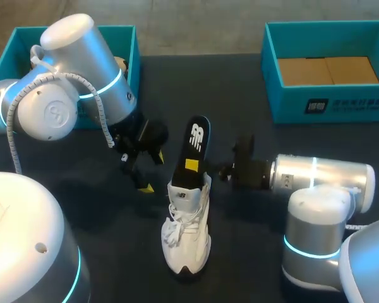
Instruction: Take the shoe out of the shoebox, open the shoe tongue, remove and reinsert the insole, then place the shoe into the shoebox
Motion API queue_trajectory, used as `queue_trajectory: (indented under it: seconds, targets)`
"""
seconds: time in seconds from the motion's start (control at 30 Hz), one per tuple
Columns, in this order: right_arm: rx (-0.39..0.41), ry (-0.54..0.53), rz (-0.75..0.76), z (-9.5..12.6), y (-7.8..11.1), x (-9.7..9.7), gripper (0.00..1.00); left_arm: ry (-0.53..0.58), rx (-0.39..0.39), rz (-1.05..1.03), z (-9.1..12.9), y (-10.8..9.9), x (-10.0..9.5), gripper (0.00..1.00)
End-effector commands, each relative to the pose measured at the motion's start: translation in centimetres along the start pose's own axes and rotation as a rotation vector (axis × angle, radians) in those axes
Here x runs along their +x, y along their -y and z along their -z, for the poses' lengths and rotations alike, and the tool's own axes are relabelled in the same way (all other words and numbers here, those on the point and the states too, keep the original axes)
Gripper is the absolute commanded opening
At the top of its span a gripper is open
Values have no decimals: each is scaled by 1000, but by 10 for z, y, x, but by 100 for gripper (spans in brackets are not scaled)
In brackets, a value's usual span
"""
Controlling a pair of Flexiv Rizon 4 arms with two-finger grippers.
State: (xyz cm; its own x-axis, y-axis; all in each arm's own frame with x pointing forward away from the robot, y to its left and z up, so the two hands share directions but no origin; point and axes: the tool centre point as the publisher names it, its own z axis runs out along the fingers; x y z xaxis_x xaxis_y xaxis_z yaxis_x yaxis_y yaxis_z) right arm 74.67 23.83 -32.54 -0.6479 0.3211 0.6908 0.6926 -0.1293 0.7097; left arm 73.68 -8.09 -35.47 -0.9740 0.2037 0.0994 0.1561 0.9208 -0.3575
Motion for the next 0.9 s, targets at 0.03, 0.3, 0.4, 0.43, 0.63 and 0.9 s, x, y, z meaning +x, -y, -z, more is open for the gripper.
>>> queue_trajectory:
  seconds: [0.03,0.3,0.4,0.43,0.63,0.9]
  targets:
    - [32,20,-10,-8,0,5,0,2,-3,1,0,0,1,100]
    - [105,12,-18,-8,8,7,0,2,-3,1,0,0,1,100]
    - [133,13,-19,-8,13,8,0,2,-3,1,0,0,1,100]
    - [140,8,-17,-8,14,9,0,2,-3,1,0,0,1,100]
    - [171,3,-12,-6,23,12,0,2,-3,1,0,0,1,100]
    - [240,-9,-24,-7,32,13,0,2,-3,1,0,0,1,100]
